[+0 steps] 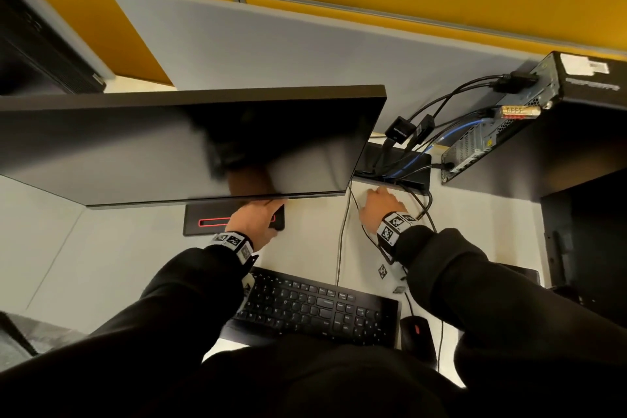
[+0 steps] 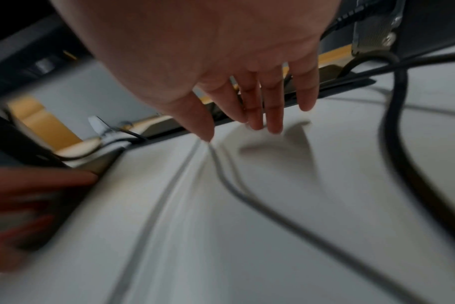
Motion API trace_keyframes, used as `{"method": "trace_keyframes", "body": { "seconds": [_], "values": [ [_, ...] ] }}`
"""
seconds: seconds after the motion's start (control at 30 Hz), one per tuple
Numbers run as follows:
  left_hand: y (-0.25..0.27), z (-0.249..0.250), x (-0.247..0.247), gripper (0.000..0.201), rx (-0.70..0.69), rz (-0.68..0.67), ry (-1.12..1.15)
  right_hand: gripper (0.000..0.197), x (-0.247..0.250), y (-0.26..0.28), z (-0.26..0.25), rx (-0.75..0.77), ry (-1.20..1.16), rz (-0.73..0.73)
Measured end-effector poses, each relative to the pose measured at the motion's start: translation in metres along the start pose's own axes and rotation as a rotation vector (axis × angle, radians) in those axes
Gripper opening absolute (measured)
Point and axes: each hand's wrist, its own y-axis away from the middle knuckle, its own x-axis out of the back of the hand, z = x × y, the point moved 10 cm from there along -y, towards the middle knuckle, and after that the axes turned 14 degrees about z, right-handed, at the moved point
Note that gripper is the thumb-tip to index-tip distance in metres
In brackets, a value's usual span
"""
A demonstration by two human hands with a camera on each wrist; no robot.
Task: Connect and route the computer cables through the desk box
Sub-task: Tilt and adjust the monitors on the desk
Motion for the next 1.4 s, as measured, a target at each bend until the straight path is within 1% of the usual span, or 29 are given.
{"method": "trace_keyframes", "body": {
  "seconds": [0.07, 0.1, 0.17, 0.2, 0.23, 0.27, 0.3, 0.33, 0.37, 0.4, 0.43, 0.47, 0.5, 0.57, 0.63, 0.7, 0.77, 0.87, 0.9, 0.93, 0.97, 1.0, 1.03, 1.1, 1.17, 1.23, 1.3, 1.37, 1.4],
  "values": [
    [0.009, -0.014, 0.012, 0.063, 0.183, 0.143, 0.247, 0.032, 0.013, 0.009, -0.019, -0.011, -0.287, 0.054],
    [0.017, -0.026, 0.02, 0.053, 0.293, 0.249, 0.377, 0.03, 0.019, 0.014, -0.026, -0.08, -0.519, 0.058],
    [0.039, -0.055, 0.032, 0.03, 0.577, 0.422, 0.6, 0.023, 0.016, 0.023, -0.039, -0.335, -1.077, -0.058],
    [0.052, -0.077, 0.029, 0.02, 0.742, 0.494, 0.753, 0.02, 0.015, 0.028, -0.047, -0.453, -1.294, -0.132],
    [0.065, -0.097, 0.025, 0.017, 0.907, 0.574, 1.013, 0.019, 0.014, 0.035, -0.053, -0.544, -1.44, -0.178],
    [0.077, -0.112, 0.02, 0.027, 1.039, 0.633, 1.324, 0.021, 0.014, 0.041, -0.057, -0.605, -1.531, -0.181],
    [0.084, -0.122, 0.018, 0.035, 1.111, 0.652, 1.619, 0.025, 0.014, 0.044, -0.059, -0.651, -1.612, -0.163],
    [0.088, -0.135, 0.02, 0.033, 1.128, 0.671, 1.823, 0.029, 0.012, 0.045, -0.059, -0.693, -1.69, -0.143],
    [0.093, -0.145, 0.031, 0.032, 1.11, 0.697, 1.964, 0.035, 0.01, 0.046, -0.062, -0.721, -1.761, -0.14],
    [0.096, -0.156, 0.045, 0.038, 1.052, 0.732, 2.036, 0.039, 0.004, 0.045, -0.064, -0.75, -1.803, -0.14],
    [0.096, -0.165, 0.059, 0.048, 0.96, 0.734, 2.1, 0.041, 0.001, 0.044, -0.064, -0.778, -1.825, -0.134],
    [0.095, -0.172, 0.067, 0.052, 0.899, 0.726, 2.15, 0.041, 0.001, 0.043, -0.063, -0.803, -1.823, -0.122],
    [0.098, -0.171, 0.075, 0.046, 0.875, 0.719, 2.171, 0.041, 0.005, 0.04, -0.062, -0.818, -1.822, -0.109],
    [0.105, -0.173, 0.071, 0.023, 0.938, 0.727, 2.154, 0.041, 0.014, 0.037, -0.066, -0.825, -1.824, -0.095],
    [0.114, -0.162, 0.07, 0.026, 0.999, 0.727, 2.189, 0.039, 0.026, 0.037, -0.071, -0.813, -1.804, -0.092],
    [0.122, -0.157, 0.069, 0.022, 1.008, 0.734, 2.229, 0.038, 0.037, 0.036, -0.078, -0.751, -1.766, -0.118],
    [0.125, -0.16, 0.061, 0.019, 1.006, 0.676, 2.254, 0.04, 0.046, 0.037, -0.083, -0.689, -1.713, -0.121],
    [0.117, -0.158, 0.04, 0.017, 1.046, 0.509, 2.286, 0.038, 0.046, 0.046, -0.083, -0.701, -1.632, -0.07],
    [0.112, -0.152, 0.032, 0.018, 1.055, 0.422, 2.223, 0.036, 0.046, 0.051, -0.082, -0.706, -1.597, -0.045],
    [0.106, -0.142, 0.024, 0.032, 1.061, 0.327, 2.118, 0.034, 0.043, 0.056, -0.078, -0.721, -1.584, -0.021],
    [0.1, -0.123, 0.017, 0.044, 1.032, 0.216, 1.994, 0.033, 0.039, 0.066, -0.07, -0.742, -1.58, -0.003],
    [0.097, -0.105, 0.015, 0.048, 0.984, 0.118, 1.859, 0.034, 0.034, 0.075, -0.064, -0.754, -1.577, -0.003],
    [0.092, -0.086, 0.012, 0.044, 0.925, 0.033, 1.71, 0.036, 0.028, 0.085, -0.054, -0.772, -1.575, 0.002],
    [0.084, -0.042, 0.006, 0.027, 0.772, -0.119, 1.45, 0.037, 0.018, 0.112, -0.025, -0.84, -1.602, 0.03],
    [0.075, 0.012, 0.005, 0.023, 0.58, -0.259, 1.269, 0.036, 0.012, 0.148, 0.014, -0.928, -1.624, 0.104],
    [0.068, 0.065, 0.002, 0.023, 0.375, -0.339, 1.121, 0.032, 0.007, 0.188, 0.054, -1.016, -1.614, 0.186],
    [0.07, 0.121, -0.004, 0.019, 0.125, -0.395, 0.899, 0.023, -0.004, 0.239, 0.095, -1.144, -1.575, 0.268],
    [0.083, 0.169, -0.016, 0.017, -0.131, -0.423, 0.65, 0.013, -0.019, 0.292, 0.13, -1.277, -1.509, 0.358],
    [0.092, 0.19, -0.021, 0.017, -0.232, -0.423, 0.561, 0.011, -0.027, 0.317, 0.145, -1.326, -1.484, 0.398]
  ]
}}
